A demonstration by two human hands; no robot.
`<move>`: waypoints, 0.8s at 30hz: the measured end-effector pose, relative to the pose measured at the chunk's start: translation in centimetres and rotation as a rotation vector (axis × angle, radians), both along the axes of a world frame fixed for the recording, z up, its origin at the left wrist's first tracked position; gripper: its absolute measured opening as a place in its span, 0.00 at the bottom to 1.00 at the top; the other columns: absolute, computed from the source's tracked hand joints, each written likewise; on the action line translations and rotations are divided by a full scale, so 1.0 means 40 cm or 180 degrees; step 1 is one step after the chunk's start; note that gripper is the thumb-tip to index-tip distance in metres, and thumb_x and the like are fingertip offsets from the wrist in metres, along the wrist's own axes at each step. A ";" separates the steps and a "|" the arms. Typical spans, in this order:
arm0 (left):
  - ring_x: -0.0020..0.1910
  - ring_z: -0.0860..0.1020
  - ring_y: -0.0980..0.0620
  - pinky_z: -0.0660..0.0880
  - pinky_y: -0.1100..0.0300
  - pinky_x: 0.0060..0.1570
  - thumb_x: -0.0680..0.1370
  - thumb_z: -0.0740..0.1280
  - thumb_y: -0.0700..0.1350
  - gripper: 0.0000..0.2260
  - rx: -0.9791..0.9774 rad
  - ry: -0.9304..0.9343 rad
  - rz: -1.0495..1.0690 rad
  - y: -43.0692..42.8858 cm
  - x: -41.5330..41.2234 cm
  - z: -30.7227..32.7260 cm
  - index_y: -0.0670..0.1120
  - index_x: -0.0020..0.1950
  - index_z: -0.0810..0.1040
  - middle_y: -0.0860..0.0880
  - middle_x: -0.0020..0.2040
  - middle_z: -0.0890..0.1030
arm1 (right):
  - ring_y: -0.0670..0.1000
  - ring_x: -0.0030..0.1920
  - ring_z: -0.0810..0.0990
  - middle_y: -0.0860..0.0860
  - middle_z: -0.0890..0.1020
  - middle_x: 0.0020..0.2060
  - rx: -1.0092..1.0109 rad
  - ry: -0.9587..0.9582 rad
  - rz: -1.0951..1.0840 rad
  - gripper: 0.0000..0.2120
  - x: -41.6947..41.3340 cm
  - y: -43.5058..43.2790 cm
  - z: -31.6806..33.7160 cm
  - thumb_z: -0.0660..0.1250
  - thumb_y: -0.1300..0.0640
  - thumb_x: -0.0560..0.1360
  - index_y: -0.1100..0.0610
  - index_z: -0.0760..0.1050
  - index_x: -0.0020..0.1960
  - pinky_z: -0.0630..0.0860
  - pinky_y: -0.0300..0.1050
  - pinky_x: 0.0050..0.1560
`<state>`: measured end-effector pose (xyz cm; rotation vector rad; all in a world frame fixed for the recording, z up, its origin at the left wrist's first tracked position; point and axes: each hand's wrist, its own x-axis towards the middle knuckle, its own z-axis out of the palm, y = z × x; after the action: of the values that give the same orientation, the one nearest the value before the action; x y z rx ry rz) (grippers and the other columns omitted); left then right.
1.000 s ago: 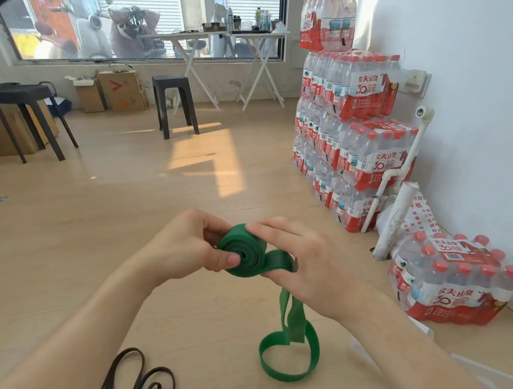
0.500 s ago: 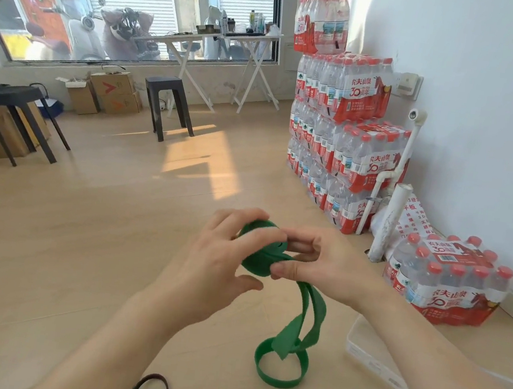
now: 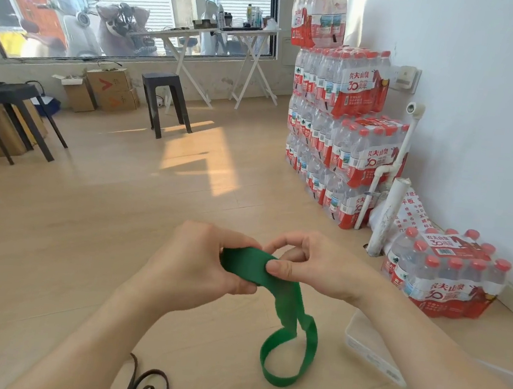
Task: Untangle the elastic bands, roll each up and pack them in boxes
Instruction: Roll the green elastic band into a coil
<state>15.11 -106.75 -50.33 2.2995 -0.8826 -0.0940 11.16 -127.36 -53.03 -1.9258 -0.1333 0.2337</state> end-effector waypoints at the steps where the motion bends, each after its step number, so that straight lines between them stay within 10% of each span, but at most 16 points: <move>1: 0.40 0.80 0.61 0.79 0.56 0.47 0.63 0.79 0.49 0.17 -0.0004 0.0129 -0.0017 0.001 0.001 0.001 0.65 0.46 0.81 0.61 0.40 0.84 | 0.54 0.39 0.82 0.56 0.86 0.39 0.0014 -0.0055 -0.0049 0.19 0.000 0.001 0.000 0.70 0.46 0.69 0.56 0.77 0.54 0.77 0.50 0.46; 9: 0.40 0.83 0.43 0.78 0.59 0.33 0.64 0.72 0.55 0.15 -0.0779 0.1209 0.0131 0.007 -0.001 0.021 0.50 0.47 0.84 0.47 0.39 0.85 | 0.49 0.35 0.74 0.51 0.77 0.33 0.0699 -0.0359 -0.0319 0.14 -0.002 0.042 -0.007 0.63 0.43 0.74 0.54 0.75 0.48 0.72 0.41 0.39; 24: 0.29 0.81 0.55 0.73 0.65 0.26 0.65 0.71 0.51 0.12 -0.1760 0.1336 0.0531 -0.012 -0.010 0.019 0.46 0.43 0.84 0.48 0.34 0.84 | 0.58 0.49 0.83 0.63 0.84 0.50 0.1809 0.0073 -0.0621 0.31 -0.001 0.063 0.001 0.78 0.53 0.55 0.66 0.79 0.55 0.78 0.56 0.58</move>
<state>14.70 -107.24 -49.58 1.7348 -0.4278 -0.2204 11.11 -124.85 -52.99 -1.3587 0.0065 0.0737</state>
